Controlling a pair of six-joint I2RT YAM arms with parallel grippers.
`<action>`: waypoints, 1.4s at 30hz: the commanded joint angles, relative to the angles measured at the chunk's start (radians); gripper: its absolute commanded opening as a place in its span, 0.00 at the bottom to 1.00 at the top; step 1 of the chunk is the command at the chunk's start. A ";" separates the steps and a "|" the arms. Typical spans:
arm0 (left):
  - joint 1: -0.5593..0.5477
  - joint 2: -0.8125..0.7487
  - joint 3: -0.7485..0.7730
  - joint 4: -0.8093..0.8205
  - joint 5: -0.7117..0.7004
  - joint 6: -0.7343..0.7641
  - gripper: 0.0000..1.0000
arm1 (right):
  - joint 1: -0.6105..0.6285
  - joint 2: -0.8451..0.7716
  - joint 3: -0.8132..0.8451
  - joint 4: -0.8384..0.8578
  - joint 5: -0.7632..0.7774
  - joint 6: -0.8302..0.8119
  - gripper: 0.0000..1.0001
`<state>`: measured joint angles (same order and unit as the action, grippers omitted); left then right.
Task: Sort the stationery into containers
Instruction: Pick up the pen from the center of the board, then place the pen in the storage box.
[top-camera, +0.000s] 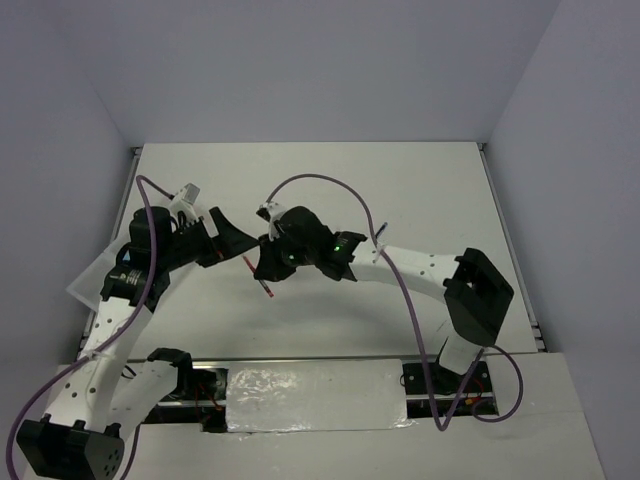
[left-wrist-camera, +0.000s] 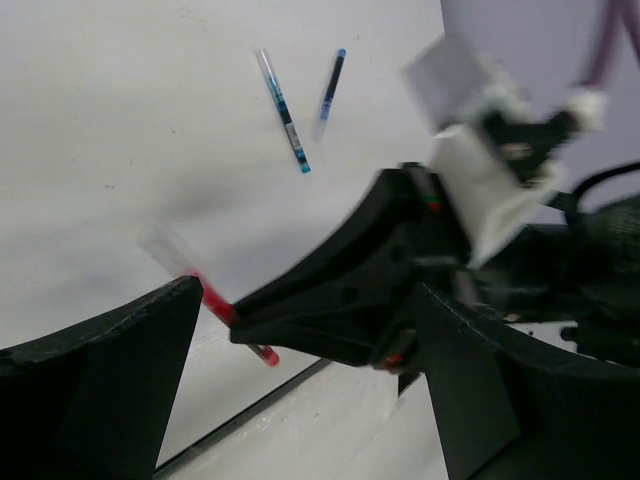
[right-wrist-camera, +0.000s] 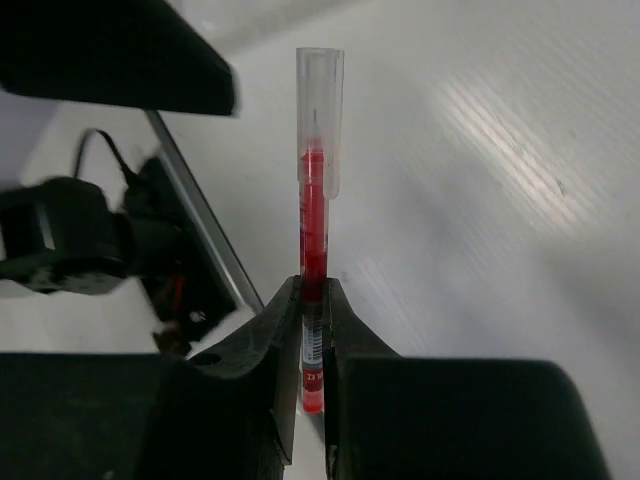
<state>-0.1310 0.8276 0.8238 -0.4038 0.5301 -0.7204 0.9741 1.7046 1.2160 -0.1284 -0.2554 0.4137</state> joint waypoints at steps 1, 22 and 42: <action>-0.007 -0.007 0.047 -0.015 -0.079 -0.025 0.99 | 0.006 -0.078 0.040 0.119 0.030 0.114 0.07; -0.007 0.004 0.057 -0.021 -0.099 -0.028 0.26 | 0.095 -0.115 0.066 0.277 0.031 0.140 0.11; 0.476 0.372 0.368 -0.498 -1.399 0.018 0.00 | -0.106 -0.520 -0.237 -0.022 0.340 0.036 1.00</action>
<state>0.3351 1.1492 1.1534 -0.8436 -0.6132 -0.6647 0.8787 1.2545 0.9981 -0.1062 0.0441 0.5079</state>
